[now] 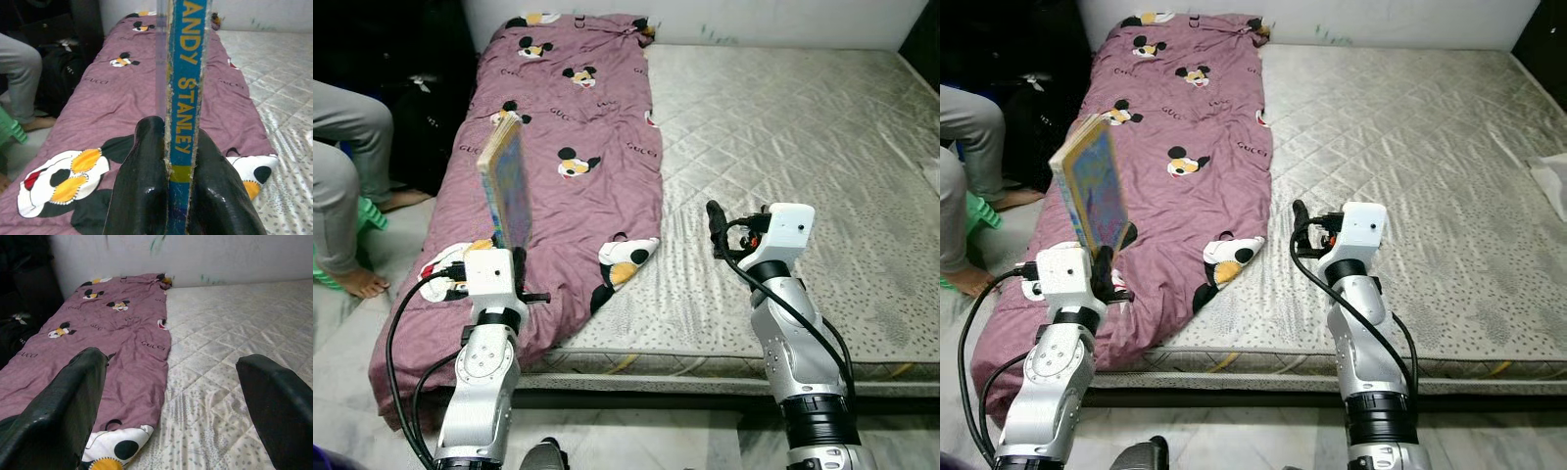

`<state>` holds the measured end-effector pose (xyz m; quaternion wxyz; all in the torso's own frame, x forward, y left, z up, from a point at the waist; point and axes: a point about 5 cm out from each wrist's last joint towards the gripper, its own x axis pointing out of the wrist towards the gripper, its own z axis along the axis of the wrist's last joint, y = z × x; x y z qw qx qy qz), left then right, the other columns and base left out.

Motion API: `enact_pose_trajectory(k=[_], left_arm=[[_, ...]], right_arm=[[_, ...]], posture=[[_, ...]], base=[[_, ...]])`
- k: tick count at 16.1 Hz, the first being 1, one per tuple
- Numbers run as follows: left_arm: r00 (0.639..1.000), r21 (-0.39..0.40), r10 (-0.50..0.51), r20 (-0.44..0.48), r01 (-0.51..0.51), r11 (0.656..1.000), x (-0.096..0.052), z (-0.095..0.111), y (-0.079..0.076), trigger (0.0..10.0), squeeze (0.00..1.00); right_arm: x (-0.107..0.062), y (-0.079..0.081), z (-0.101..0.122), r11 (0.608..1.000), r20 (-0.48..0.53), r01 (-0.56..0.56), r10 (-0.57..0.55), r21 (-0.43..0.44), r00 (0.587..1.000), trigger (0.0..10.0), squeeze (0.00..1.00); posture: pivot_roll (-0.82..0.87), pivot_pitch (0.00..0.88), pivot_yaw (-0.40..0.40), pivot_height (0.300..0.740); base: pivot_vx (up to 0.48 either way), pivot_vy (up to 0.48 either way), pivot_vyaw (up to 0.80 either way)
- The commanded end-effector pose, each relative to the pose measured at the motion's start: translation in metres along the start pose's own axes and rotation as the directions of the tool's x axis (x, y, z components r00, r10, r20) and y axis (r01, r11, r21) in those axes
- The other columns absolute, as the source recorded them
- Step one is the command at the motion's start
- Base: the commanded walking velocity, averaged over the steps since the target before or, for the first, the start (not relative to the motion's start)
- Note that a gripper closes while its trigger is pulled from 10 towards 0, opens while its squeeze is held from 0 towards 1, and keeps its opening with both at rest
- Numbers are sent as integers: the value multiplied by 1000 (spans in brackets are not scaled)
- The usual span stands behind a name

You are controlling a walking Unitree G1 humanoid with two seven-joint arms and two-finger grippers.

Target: Clean up the room

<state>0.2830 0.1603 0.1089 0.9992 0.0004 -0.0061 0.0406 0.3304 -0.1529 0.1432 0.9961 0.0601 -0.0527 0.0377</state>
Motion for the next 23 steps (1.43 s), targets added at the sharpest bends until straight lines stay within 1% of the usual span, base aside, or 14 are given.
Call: enact_pose_trajectory(k=[1, 3, 9, 15, 17, 18, 20, 23], left_arm=[[999, 5, 5, 39, -5, 1000, 2, 7, 1, 10000, 0], [999, 3, 3, 38, -3, 1000, 3, 7, 0, 10000, 0], [999, -2, 1, 34, -1, 1000, 3, 6, -2, 10000, 0], [1000, -7, 2, 25, -1, 1000, 0, 3, -2, 10000, 0], [1000, -14, 1, 24, -1, 1000, 0, 2, -2, 10000, 0], [1000, -28, 4, 8, -4, 1000, -2, -3, -1, 10000, 0], [1000, -45, -11, 3, 11, 999, -1, -6, -3, 10000, 0], [997, -58, -62, 46, 65, 996, 3, 3, -13, 10000, 0]], right_arm=[[-1, -1, -3, 1000, -8, 7, -7, 5, 1000, 10000, 0], [-1, -2, -3, 1000, -8, 8, -8, 3, 1000, 10000, 0], [-3, -2, -5, 1000, -14, 12, -12, -3, 1000, 10000, 0], [-6, -3, -11, 1000, -32, 16, -16, -6, 999, 10000, 0], [-7, -3, -14, 1000, -39, 19, -19, -4, 999, 10000, 0], [-7, 1, -16, 1000, -43, 17, -17, -3, 999, 10000, 0], [-7, 5, -18, 1000, -45, 10, -10, 2, 999, 10000, 0], [-8, 6, -21, 999, -53, 24, -22, 29, 998, 10000, 0]], posture=[[-5, 138, -17, 740], [-10, 138, -16, 740], [-13, 145, -23, 740], [-10, 148, -31, 740], [-10, 151, -29, 740], [-12, 150, -30, 740], [-19, 146, -24, 740], [-14, 136, -30, 740]], base=[[0, 0, 0], [0, -129, 0], [0, -327, 0], [0, -349, 0], [0, 0, 0], [0, 0, 0], [0, 0, 0], [0, 0, 0]])
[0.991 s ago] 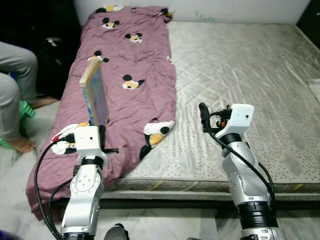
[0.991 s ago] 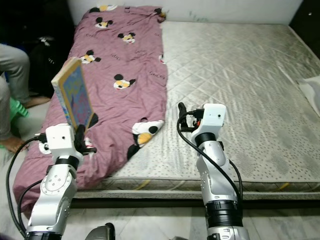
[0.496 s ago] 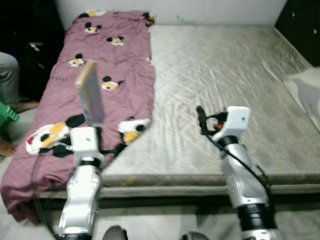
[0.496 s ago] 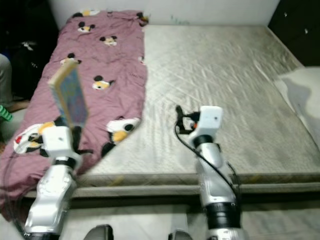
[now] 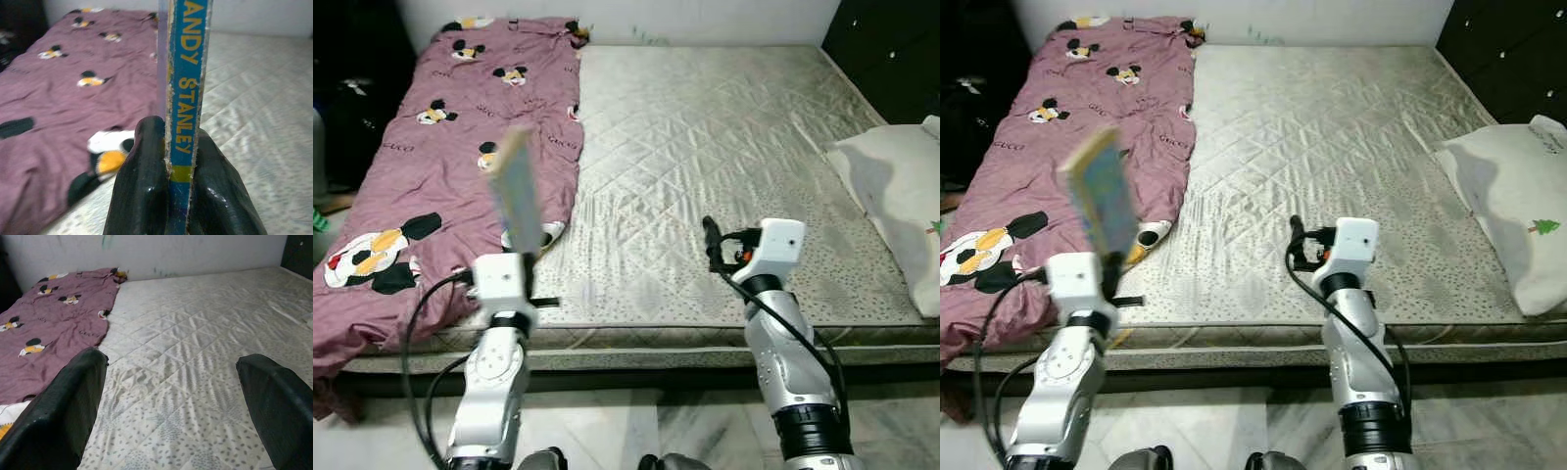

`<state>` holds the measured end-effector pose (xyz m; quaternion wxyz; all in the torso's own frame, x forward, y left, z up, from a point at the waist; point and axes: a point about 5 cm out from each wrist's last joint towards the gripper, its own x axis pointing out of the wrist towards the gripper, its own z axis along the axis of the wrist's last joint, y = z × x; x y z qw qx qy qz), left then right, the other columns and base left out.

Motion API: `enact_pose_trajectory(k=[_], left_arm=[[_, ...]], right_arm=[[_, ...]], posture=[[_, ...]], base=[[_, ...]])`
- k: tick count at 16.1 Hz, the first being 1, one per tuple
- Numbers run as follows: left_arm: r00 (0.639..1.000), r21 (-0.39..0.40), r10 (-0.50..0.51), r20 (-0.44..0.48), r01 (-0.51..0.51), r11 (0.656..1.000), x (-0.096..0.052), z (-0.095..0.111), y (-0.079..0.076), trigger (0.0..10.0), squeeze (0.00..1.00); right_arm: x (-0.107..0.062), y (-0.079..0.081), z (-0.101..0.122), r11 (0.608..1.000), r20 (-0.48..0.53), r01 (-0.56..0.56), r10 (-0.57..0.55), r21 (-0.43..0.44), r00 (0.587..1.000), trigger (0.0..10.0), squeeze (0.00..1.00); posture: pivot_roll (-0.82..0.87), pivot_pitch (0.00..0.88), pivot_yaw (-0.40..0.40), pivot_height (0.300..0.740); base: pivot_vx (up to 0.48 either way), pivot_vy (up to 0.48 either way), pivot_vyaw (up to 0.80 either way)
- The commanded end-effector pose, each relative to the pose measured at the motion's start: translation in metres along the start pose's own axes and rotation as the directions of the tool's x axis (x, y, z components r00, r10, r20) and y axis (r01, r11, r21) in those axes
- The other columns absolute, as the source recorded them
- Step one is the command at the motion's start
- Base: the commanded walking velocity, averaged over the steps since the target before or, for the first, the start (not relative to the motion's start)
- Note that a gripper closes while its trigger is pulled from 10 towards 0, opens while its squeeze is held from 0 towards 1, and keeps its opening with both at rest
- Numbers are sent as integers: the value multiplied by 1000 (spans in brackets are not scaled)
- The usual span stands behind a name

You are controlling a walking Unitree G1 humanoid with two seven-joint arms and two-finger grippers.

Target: Clean up the room

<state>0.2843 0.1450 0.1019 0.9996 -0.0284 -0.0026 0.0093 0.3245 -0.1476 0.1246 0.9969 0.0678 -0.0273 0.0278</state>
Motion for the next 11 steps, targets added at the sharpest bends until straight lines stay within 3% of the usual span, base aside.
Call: enact_pose_trajectory(k=[1, 4, 11], left_arm=[[998, -18, -17, 60, 18, 1000, 3, 11, 0, 10000, 0], [998, -20, -24, 66, 26, 999, 2, 11, 1, 10000, 0], [996, -30, -46, 81, 48, 998, 2, 13, 0, 10000, 0]], right_arm=[[0, 3, -2, 1000, -2, -8, 8, 12, 1000, 10000, 0], [2, 2, 0, 1000, 5, -5, 5, 9, 1000, 10000, 0], [3, 2, 1, 1000, 17, -12, 12, -5, 1000, 10000, 0]], posture=[[-15, 134, -29, 740], [-13, 131, -30, 740], [-10, 131, -31, 740]], base=[[0, 0, -525], [0, 0, -656], [289, 0, 0]])
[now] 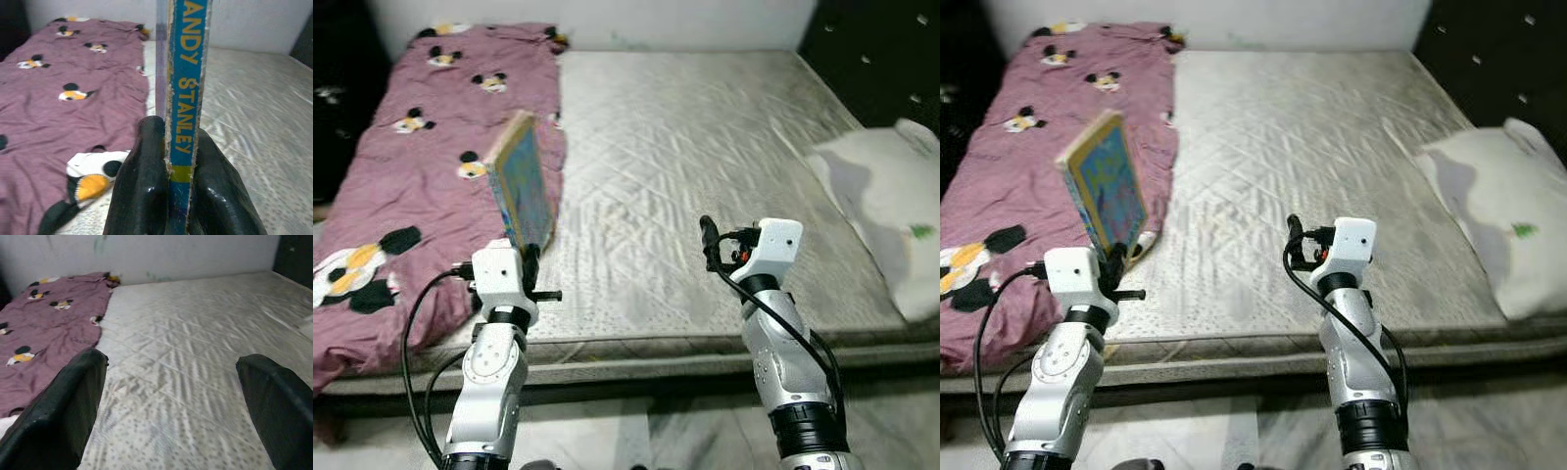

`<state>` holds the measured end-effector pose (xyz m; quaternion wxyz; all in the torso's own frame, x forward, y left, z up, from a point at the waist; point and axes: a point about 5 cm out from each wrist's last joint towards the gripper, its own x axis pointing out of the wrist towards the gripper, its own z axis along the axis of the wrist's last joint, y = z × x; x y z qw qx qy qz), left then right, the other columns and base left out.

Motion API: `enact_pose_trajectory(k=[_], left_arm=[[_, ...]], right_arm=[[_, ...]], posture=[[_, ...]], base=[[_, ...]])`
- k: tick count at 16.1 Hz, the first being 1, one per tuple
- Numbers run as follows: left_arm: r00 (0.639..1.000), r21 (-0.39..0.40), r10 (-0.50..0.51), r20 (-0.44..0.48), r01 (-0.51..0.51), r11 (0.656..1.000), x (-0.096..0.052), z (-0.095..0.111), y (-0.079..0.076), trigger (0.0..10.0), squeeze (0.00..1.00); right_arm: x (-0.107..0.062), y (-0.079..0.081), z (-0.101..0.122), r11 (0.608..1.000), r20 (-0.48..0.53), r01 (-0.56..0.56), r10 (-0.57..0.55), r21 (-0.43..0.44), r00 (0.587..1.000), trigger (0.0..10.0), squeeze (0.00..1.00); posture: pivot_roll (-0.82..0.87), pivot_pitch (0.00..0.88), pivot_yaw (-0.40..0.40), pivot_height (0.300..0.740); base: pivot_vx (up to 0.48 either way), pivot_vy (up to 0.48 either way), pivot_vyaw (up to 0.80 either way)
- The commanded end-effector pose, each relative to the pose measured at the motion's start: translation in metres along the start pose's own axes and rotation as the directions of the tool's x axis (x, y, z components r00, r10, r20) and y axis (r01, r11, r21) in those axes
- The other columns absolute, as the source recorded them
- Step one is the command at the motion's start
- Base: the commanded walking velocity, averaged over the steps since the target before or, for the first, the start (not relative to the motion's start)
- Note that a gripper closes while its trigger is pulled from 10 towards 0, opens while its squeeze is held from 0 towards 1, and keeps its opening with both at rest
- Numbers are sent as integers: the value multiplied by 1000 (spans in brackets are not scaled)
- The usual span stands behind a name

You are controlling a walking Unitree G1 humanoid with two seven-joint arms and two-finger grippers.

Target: Clean up the room

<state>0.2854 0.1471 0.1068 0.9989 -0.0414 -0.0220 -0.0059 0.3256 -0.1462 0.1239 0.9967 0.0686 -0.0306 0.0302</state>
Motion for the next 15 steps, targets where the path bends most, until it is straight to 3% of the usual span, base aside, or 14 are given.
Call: enact_pose_trajectory(k=[1, 8, 9, 15], left_arm=[[999, -6, -17, 43, 17, 1000, 1, 7, -2, 10000, 0], [1000, -19, -8, 27, 9, 1000, 0, 4, -2, 10000, 0], [1000, -45, 6, 14, -5, 999, 1, 2, -4, 10000, 0], [1000, -14, 19, -4, -19, 1000, 0, 1, -3, 10000, 0]], right_arm=[[2, 2, 4, 1000, 17, -9, 9, -9, 1000, 10000, 0], [4, 1, 6, 1000, 19, -2, 2, -12, 1000, 10000, 0], [3, 1, 6, 1000, 19, 1, -1, -11, 1000, 10000, 0], [2, -2, 7, 1000, 26, 8, -8, 7, 1000, 10000, 0]], posture=[[-10, 131, -31, 740], [-16, 145, -28, 740], [-16, 145, -28, 740], [-21, 151, -30, 740]], base=[[319, 0, 0], [297, 0, 0], [0, 0, 0], [0, 0, 0]])
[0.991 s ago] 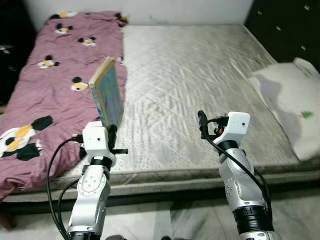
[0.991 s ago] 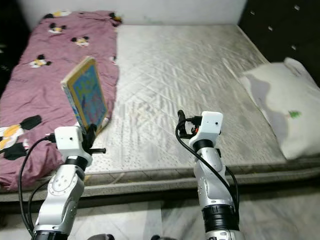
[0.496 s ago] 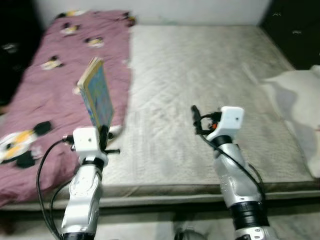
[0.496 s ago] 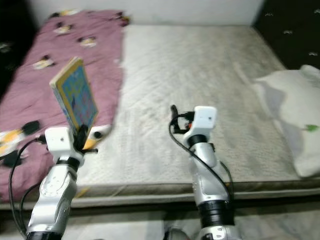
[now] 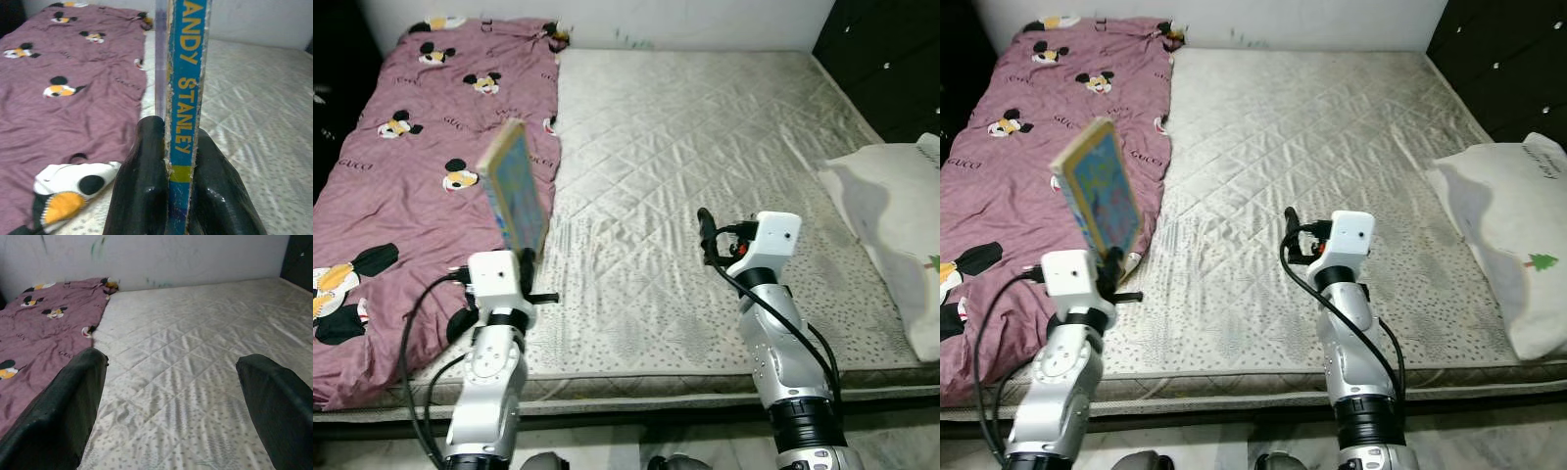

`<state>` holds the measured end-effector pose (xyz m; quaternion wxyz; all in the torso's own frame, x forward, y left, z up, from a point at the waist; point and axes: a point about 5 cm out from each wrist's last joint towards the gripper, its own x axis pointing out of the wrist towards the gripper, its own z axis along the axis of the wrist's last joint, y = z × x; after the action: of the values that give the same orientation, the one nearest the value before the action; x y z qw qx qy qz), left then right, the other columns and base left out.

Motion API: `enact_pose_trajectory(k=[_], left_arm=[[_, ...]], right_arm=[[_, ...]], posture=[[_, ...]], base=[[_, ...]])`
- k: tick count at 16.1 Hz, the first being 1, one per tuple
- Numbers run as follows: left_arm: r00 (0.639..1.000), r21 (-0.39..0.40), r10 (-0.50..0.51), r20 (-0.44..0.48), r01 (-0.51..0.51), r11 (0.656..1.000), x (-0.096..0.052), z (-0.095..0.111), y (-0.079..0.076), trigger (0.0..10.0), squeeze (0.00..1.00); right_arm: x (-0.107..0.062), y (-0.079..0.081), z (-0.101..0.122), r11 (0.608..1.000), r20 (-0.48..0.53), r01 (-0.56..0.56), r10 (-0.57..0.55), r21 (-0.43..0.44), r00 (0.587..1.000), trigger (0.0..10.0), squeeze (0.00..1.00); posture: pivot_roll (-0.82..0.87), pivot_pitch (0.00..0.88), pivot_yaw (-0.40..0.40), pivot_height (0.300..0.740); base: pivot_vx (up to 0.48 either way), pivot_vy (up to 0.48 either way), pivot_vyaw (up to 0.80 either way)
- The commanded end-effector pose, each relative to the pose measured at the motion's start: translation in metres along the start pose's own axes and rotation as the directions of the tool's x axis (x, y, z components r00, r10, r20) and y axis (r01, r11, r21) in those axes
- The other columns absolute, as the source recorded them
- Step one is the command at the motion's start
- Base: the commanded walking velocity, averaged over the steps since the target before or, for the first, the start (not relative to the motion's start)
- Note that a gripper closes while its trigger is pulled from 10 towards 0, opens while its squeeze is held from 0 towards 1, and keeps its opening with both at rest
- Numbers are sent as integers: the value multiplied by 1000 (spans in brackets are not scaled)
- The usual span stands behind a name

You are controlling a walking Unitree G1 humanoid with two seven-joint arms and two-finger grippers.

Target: Clean up the room

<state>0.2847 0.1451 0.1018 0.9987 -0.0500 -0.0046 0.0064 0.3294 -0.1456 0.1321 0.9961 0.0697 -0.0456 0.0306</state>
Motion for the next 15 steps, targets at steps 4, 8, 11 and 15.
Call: enact_pose_trajectory(k=[4, 8, 11, 15], left_arm=[[999, 2, -10, 31, 10, 1000, 2, 8, -2, 10000, 0], [999, 6, 3, 37, -3, 1000, 1, 10, 1, 10000, 0], [998, 7, 23, 64, -24, 1000, -2, 20, 7, 10000, 0], [998, 45, 41, 57, -44, 998, -15, 21, 19, 10000, 0]], right_arm=[[0, -2, 1, 1000, -4, 11, -11, 8, 1000, 10000, 0], [-3, -7, 5, 999, 9, 33, -33, 4, 999, 10000, 0], [-12, -16, 8, 999, 12, 46, -46, -19, 999, 10000, 0], [-30, -39, -2, 993, -33, 30, -34, -118, 999, 10000, 0]], posture=[[-24, 153, -32, 740], [-24, 153, -32, 740], [-22, 153, -33, 740], [-14, 154, -31, 740]], base=[[0, -342, 0], [0, -346, 0], [0, -349, 0], [0, -344, 0]])
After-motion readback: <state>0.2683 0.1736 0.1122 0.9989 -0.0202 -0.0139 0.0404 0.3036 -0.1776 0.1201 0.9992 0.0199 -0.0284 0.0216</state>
